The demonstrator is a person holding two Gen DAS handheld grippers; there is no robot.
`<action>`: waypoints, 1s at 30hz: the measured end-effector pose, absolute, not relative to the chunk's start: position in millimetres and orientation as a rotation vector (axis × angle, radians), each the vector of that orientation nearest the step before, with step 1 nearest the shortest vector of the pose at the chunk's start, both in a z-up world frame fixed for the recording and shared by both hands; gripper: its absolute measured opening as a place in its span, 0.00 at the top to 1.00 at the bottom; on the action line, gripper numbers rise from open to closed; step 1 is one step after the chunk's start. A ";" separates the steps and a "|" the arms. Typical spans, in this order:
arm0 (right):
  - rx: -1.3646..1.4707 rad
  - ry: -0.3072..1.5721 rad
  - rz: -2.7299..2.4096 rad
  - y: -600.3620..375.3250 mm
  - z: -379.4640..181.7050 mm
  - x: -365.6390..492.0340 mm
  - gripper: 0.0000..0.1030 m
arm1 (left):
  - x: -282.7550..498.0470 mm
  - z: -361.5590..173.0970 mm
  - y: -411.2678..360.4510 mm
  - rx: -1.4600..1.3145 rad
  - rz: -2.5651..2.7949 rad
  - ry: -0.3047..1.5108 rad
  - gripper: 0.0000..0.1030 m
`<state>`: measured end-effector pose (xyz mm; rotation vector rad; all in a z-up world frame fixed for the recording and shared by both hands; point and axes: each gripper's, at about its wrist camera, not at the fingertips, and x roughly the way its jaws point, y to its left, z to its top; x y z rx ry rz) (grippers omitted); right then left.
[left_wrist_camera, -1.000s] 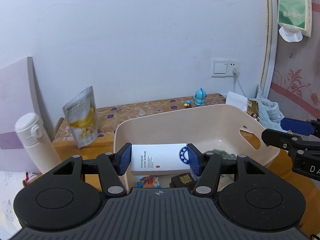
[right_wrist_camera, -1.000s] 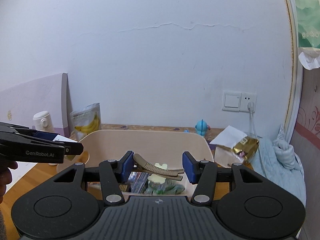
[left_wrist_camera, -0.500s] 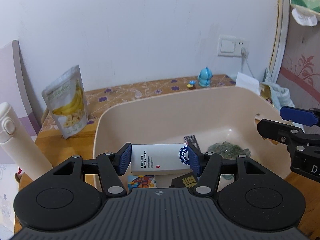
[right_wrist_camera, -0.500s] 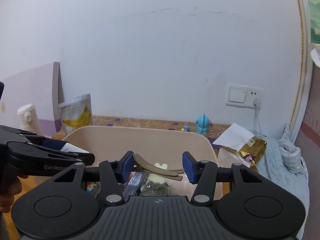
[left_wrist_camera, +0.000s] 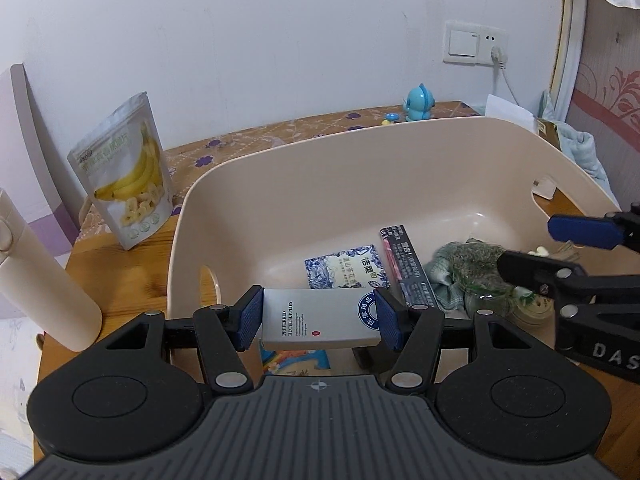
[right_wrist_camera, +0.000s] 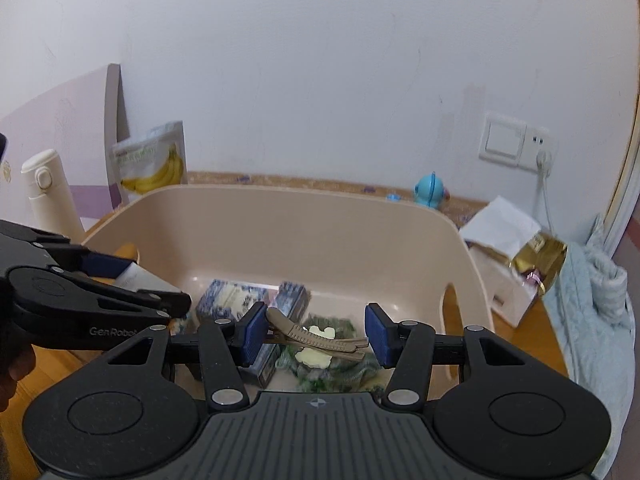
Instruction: Organize objects
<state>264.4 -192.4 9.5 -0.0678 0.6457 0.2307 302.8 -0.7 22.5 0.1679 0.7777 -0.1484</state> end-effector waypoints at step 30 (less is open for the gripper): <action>-0.019 0.591 0.188 -206.8 35.0 216.9 0.00 | 255.0 53.2 6.0 0.116 -0.080 0.657 0.11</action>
